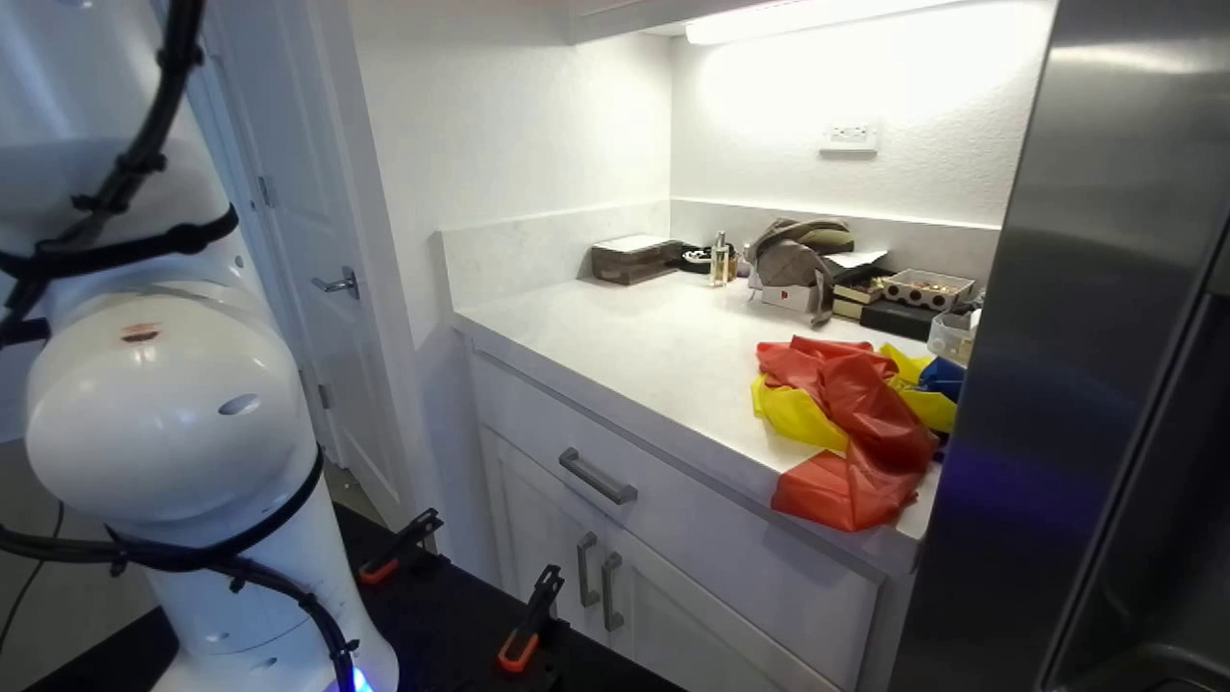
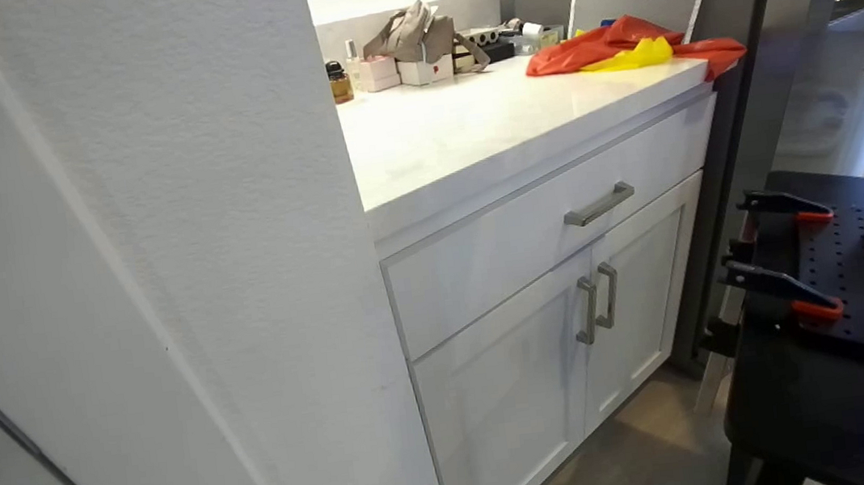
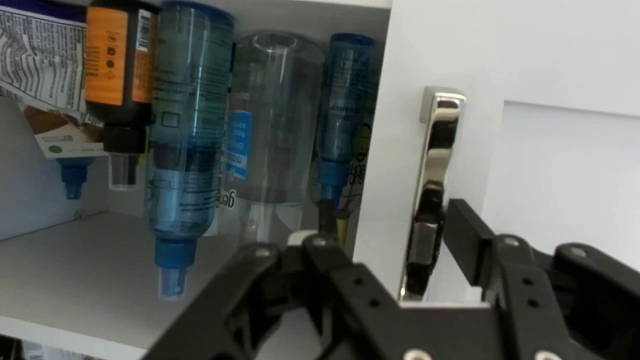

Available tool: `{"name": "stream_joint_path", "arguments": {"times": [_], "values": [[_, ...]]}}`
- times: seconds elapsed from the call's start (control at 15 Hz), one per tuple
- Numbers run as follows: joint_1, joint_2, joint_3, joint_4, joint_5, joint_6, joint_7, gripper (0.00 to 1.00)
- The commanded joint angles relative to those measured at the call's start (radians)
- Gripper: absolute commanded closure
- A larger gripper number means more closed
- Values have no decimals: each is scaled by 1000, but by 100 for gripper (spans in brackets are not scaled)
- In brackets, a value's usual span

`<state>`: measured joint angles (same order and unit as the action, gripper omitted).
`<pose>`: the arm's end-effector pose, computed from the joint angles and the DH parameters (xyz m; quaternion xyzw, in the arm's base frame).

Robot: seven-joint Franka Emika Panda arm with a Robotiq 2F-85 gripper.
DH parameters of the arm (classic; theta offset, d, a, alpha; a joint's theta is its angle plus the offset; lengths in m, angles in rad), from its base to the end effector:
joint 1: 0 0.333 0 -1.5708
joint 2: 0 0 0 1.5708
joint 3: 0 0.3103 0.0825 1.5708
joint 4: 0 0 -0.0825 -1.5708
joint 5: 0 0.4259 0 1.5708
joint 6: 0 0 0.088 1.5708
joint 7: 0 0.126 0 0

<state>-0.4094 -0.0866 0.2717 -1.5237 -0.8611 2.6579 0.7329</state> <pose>0.6151 -0.0597 0.8182 0.7555 -0.1332 0.6058 0.2111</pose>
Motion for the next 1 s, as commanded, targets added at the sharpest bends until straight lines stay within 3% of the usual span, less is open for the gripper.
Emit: {"name": "stream_joint_path", "arguments": {"times": [0.0,0.27,0.67,0.87,0.93], "values": [[-2,-43,-16,-43,44,-6,-36,71],[10,-50,-16,-52,69,-10,-44,99],[16,-59,-19,-57,133,-25,-71,96],[24,-74,-27,-73,241,-37,-159,96],[131,-78,-124,-75,272,-53,-191,96]]}}
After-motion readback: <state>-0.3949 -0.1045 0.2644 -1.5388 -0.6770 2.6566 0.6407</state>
